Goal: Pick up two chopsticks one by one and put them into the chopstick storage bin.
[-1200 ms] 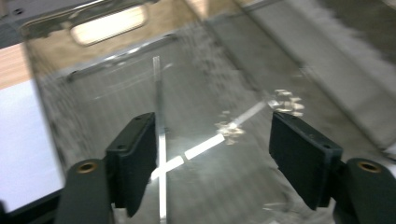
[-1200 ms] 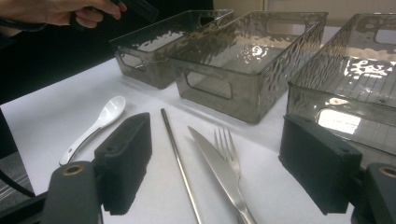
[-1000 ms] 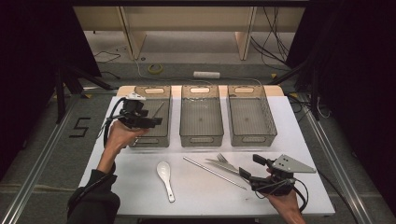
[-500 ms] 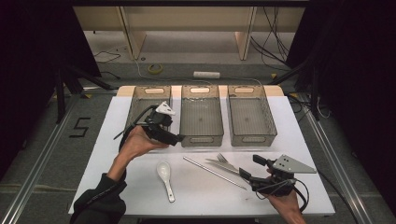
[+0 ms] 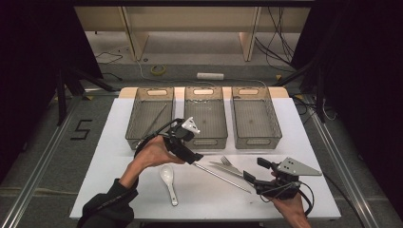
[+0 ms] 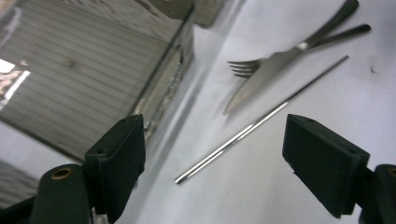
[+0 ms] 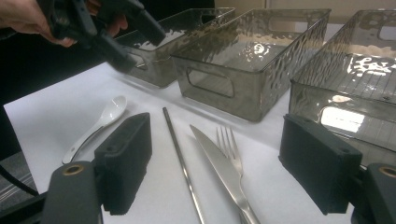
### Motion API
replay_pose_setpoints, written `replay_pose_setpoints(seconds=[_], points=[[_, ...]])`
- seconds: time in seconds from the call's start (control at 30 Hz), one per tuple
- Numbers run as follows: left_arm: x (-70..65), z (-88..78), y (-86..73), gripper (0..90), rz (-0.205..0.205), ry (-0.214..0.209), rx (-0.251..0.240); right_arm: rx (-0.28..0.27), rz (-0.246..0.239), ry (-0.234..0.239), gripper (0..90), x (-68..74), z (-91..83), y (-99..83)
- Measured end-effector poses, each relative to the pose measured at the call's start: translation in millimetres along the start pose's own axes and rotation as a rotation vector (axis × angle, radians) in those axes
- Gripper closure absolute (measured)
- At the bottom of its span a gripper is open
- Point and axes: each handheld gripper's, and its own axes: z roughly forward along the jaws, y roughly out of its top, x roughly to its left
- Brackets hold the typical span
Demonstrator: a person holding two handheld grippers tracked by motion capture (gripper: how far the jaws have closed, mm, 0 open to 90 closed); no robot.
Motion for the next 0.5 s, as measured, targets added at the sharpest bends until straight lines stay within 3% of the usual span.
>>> replay_pose_setpoints(seconds=[0.27, 0.5], points=[[-12.1, 26.4, 3.6, 22.2, 0.1, -0.014, 0.119, 0.01, 0.002, 0.004, 26.1, 0.2, 1.3, -1.2], [-19.2, 44.9, 6.6, 24.5, 0.17, -0.045, 0.177, 0.01, 0.011, 0.0, 26.1, -1.2, 1.9, -1.5]])
